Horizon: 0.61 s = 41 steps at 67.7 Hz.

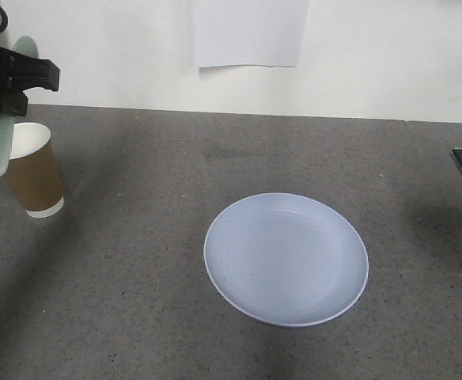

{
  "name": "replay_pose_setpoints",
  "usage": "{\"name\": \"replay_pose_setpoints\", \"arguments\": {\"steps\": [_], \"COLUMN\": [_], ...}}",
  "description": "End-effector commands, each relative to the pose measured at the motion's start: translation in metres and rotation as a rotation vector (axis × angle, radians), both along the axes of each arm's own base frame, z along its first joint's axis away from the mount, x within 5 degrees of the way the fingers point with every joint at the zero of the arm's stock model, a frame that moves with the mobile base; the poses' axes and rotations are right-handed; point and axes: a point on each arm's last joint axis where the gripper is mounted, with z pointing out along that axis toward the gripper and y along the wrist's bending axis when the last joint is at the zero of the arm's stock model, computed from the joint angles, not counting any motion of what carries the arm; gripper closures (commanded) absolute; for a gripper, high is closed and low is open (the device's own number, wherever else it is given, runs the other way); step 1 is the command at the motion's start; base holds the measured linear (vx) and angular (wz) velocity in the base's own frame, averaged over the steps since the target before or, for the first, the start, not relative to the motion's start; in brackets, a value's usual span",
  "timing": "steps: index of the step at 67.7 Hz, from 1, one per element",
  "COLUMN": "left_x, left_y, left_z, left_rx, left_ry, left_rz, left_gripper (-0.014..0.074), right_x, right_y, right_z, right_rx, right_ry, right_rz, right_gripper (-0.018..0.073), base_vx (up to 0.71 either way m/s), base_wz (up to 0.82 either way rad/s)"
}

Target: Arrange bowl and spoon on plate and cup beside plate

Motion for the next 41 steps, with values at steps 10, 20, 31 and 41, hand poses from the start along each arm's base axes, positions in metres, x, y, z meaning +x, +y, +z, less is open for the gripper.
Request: {"name": "replay_pose_setpoints", "arguments": {"steps": [10,20,31,41], "left_x": [-0.0066,-0.0066,-0.0066,-0.0066], "left_y": [0.0030,0.0030,0.0030,0.0030], "left_z": [0.0177,0.0177,0.0177,0.0177], "left_rx": [-0.020,-0.020,-0.020,-0.020], "left_ry": [-0.094,-0.094,-0.094,-0.094], "left_rz": [-0.001,-0.001,-0.001,-0.001], "left_gripper": [0.0603,0.0603,0.0603,0.0603], "right_x": [-0.0002,-0.0002,-0.0002,-0.0002], "right_y": [-0.0009,-0.0009,-0.0009,-0.0009], "right_z": [0.0148,0.0148,0.0148,0.0148], "right_rx": [-0.028,-0.028,-0.028,-0.028], "right_ry": [-0.096,-0.096,-0.096,-0.096], "right_rz": [-0.010,-0.010,-0.010,-0.010], "right_gripper": [0.0565,0.0565,0.0565,0.0565], "base_vx": [0.00,0.00,0.00,0.00], "base_wz": [0.00,0.00,0.00,0.00]}}
